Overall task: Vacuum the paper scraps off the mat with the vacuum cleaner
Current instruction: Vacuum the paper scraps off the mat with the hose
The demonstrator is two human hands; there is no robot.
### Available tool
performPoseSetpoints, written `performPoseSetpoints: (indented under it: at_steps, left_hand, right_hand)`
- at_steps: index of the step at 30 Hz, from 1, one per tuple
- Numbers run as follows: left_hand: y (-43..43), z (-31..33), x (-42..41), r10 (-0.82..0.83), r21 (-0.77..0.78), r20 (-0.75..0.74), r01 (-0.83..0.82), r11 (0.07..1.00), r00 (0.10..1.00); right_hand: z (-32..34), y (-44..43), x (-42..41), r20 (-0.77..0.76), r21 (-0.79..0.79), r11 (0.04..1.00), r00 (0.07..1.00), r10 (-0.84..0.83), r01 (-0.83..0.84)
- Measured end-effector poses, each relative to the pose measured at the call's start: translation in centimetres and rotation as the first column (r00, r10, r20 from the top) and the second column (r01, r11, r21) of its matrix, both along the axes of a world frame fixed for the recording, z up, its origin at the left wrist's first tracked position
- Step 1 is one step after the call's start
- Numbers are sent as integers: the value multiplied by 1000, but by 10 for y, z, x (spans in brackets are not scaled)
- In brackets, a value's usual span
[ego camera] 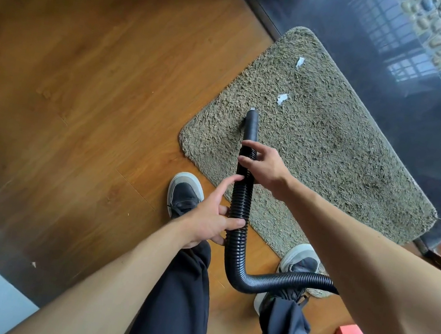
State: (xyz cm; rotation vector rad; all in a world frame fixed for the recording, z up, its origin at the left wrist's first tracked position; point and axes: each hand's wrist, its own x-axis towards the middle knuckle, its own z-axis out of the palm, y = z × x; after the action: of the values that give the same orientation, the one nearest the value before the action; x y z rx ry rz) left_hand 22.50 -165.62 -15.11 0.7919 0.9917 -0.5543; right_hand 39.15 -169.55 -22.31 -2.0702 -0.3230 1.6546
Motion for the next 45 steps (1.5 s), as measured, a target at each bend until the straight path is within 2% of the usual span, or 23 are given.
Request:
performPoseSetpoints:
  at_steps: [2, 11, 20, 28, 34, 45]
  left_hand:
    - [2, -1, -2, 0, 2, -3, 0, 1000, 1000]
    - [3, -2, 15, -38, 4, 17, 38, 999, 999]
    - [-1, -9, 44, -96, 2, 43, 96, 995, 994]
    - [0, -9, 50, -107, 34, 43, 106, 994, 993]
    - [3, -10, 48, -80, 37, 39, 78, 996, 996]
    - [1, 1, 0, -32, -62, 25, 34, 997, 999]
  right_hand:
    - [1, 3, 1, -37, -5, 1000, 999, -12, 11]
    - [0, -4, 13, 67, 17, 1000, 998, 3, -5]
    - [-1, -19, 39, 94, 32, 993, 989, -116, 113]
    - [2, -17, 42, 111, 42, 990, 984, -140, 136]
    - [2, -6, 40, 119, 16, 991, 984, -132, 131]
    - [11, -7, -4, 67, -50, 998, 997, -36, 39]
